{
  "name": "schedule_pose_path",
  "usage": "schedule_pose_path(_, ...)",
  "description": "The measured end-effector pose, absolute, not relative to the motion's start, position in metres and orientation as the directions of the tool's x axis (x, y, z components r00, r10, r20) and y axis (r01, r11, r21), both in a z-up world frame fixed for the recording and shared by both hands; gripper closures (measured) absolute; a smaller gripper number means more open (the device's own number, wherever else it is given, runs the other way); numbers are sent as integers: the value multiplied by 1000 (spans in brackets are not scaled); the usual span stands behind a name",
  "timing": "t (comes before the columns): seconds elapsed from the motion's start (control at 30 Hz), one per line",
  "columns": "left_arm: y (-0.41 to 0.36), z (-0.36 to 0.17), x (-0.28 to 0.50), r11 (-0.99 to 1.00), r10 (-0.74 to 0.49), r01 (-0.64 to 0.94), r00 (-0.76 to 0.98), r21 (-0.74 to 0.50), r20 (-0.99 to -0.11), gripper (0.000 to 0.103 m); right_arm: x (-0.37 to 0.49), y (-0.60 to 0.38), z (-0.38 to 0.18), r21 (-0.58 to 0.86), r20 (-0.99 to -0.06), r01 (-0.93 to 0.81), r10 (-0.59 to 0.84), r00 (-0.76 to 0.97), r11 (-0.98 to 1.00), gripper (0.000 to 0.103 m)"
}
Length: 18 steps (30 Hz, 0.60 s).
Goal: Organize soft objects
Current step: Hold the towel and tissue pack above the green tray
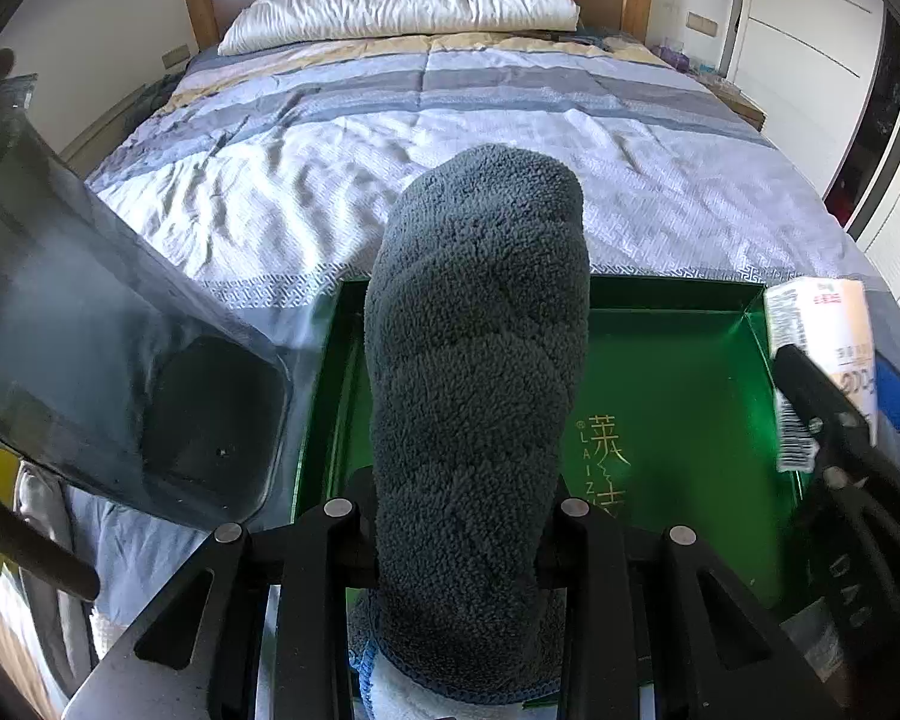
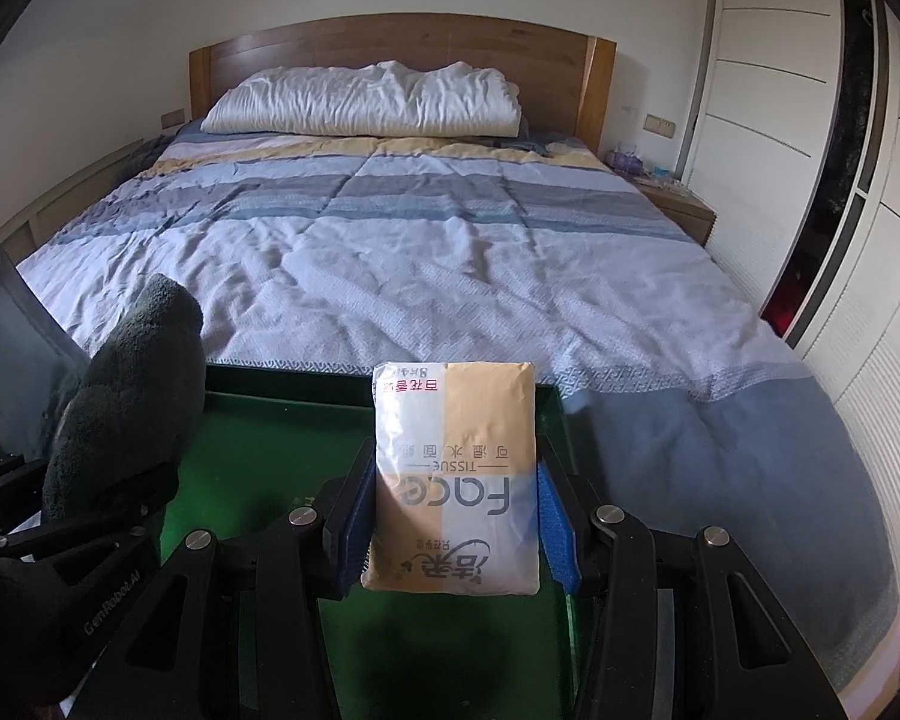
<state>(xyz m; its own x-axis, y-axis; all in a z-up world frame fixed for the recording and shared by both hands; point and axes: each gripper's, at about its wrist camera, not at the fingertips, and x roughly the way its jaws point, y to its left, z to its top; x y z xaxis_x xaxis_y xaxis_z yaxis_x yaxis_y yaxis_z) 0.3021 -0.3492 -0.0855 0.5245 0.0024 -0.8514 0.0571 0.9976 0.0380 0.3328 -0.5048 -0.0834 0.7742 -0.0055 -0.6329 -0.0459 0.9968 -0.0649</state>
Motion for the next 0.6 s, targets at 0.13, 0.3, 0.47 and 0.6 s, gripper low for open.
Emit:
schedule_pose_path(0.13,-348,-90,305,997,8,62,519,47,-855,77,340,-498,-90,-75,-643,-62,-1,766,995,56)
schedule_pose_path(0.3,-338,-96,311,996,24,63,513,66,-858,77,350,-497,-95,-66,-646,-57,1,763,996,56)
schedule_pose_path(0.47,-334,-102,316,996,28,59,501,66,-865,77,356,-495,-102,-65,-648,-50,-5,761,997,56)
schedule_pose_path(0.6,-335,-106,321,996,25,62,494,64,-869,76,363,-494,-106,-62,-654,-44,-7,756,997,56)
